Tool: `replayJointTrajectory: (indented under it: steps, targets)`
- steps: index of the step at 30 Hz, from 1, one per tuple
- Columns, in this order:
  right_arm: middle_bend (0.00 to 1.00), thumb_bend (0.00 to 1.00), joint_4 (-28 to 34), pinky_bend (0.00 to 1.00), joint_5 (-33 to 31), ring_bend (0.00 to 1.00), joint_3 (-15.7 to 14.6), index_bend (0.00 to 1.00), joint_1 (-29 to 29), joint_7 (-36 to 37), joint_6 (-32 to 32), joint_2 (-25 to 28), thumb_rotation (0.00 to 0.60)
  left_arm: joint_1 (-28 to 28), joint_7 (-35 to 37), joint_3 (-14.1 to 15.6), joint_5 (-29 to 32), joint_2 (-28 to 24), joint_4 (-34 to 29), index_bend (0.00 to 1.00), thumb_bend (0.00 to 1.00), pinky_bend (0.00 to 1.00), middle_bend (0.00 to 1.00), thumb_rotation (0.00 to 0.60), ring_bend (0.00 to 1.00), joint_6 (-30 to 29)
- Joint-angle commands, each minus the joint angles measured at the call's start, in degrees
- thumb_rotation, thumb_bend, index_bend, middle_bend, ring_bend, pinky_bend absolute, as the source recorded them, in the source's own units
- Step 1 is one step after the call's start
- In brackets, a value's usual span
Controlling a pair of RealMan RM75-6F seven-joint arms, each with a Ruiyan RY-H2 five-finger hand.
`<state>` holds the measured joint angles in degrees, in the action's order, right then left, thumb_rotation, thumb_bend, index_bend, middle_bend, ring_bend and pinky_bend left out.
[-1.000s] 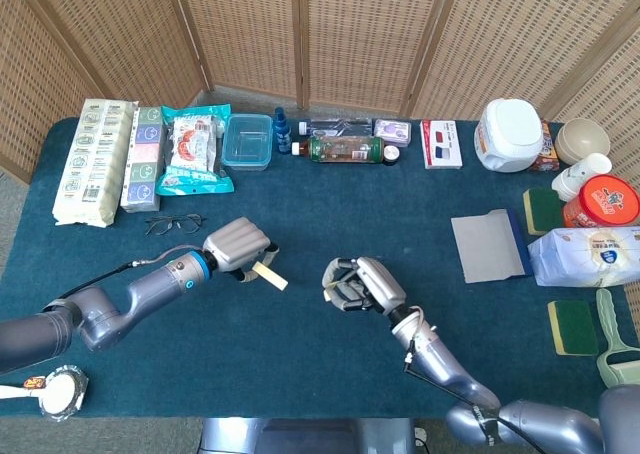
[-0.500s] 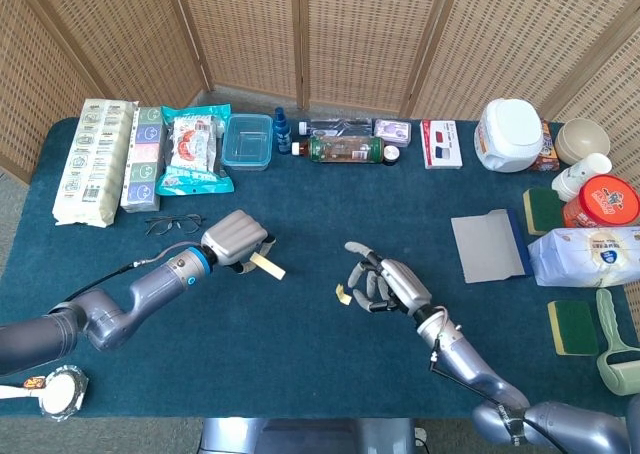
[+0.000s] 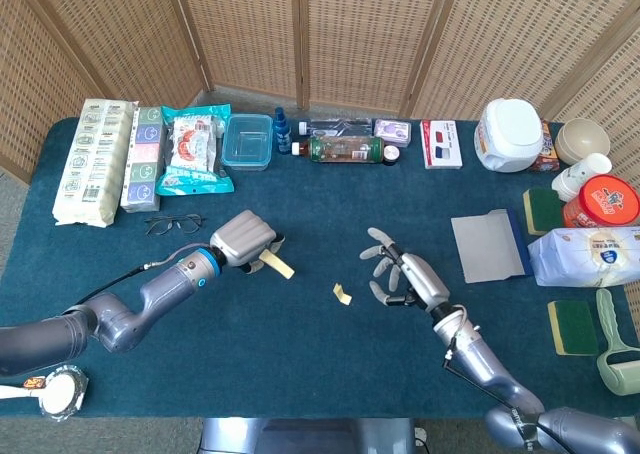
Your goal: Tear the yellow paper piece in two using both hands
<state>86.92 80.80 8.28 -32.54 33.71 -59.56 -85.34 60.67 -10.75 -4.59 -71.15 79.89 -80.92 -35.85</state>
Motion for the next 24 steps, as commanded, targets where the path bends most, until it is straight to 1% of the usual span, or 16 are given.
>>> replayJointTrajectory:
  steps: [1,3,6,9,14,16,20,24]
  targets:
    - [0.32,0.46,0.0,0.63,0.3,0.44,0.1,0.02,0.3,0.5,-0.5,0.3,0.600,0.3,-2.5,0.2,2.2,-0.1,-0.9,0.23,0.26,0.76,0.56,0.600,0.61,0.4]
    - [0.32,0.46,-0.1,0.63,0.3,0.44,0.2,0.02,0.4,0.5,-0.6,0.3,0.600,0.2,-3.1,0.2,2.8,-0.2,-1.2,0.17,0.25,0.67,0.44,0.600,0.50,0.0]
    - [0.32,0.46,-0.1,0.63,0.3,0.44,0.3,0.02,0.4,0.5,-0.8,0.5,0.600,0.0,-3.6,0.1,3.3,-0.4,-1.6,0.14,0.24,0.61,0.37,0.600,0.42,-0.6]
    - [0.32,0.46,-0.1,0.63,0.3,0.43,0.4,0.02,0.5,0.4,-0.8,0.7,0.600,-0.6,-3.4,-0.1,3.4,-0.7,-2.0,0.14,0.24,0.57,0.35,0.600,0.39,-1.7]
    - [0.32,0.46,0.0,0.62,-0.1,0.41,0.6,0.03,0.9,-0.8,-1.2,1.8,0.600,-3.5,-1.5,-0.3,3.1,-2.4,-3.8,0.14,0.24,0.56,0.35,0.600,0.38,-5.9]
    - [0.32,0.46,0.0,0.59,-0.7,0.39,0.8,0.04,1.2,-2.0,-1.7,2.2,0.600,-5.2,-0.3,-0.2,2.9,-3.5,-5.1,0.14,0.24,0.56,0.35,0.600,0.38,-8.2]
    - [0.31,0.46,-0.2,0.47,-2.3,0.32,1.0,0.07,1.9,-7.4,-2.6,2.9,0.600,-9.2,1.5,0.3,3.3,-6.3,-7.6,0.14,0.23,0.54,0.35,0.600,0.36,-12.4]
    - [0.30,0.46,0.1,0.36,-3.5,0.26,1.2,0.09,2.9,-13.9,-4.7,3.5,0.600,-13.9,1.6,1.9,3.6,-9.6,-10.6,0.14,0.23,0.53,0.34,0.600,0.35,-17.5]
